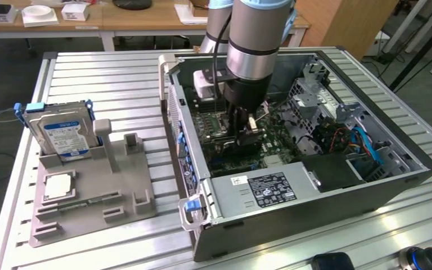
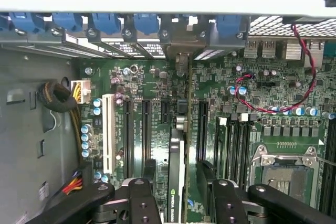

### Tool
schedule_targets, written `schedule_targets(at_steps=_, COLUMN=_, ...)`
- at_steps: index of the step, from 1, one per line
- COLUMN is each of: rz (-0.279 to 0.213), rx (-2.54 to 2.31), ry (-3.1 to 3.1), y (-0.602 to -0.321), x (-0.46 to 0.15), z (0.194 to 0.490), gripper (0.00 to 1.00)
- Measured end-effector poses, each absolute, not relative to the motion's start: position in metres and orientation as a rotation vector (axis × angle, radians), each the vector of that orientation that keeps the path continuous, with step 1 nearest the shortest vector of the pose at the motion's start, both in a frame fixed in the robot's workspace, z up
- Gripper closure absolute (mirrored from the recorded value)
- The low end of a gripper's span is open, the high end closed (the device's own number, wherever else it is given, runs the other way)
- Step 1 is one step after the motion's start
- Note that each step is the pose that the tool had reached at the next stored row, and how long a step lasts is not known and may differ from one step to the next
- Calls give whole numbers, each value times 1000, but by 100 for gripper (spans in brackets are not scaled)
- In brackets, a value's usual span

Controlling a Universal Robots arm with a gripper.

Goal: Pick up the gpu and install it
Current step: 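Insert the gpu into the slot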

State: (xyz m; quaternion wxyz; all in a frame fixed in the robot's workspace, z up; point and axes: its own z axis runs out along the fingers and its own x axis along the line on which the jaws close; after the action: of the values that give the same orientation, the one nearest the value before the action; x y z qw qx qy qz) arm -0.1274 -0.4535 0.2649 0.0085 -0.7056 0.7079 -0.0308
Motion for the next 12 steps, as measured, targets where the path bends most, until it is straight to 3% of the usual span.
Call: schedule_targets(at_steps=12, rz=-99, rx=-2206, ry=2212, y=-454, x=-127, z=266, gripper=55)
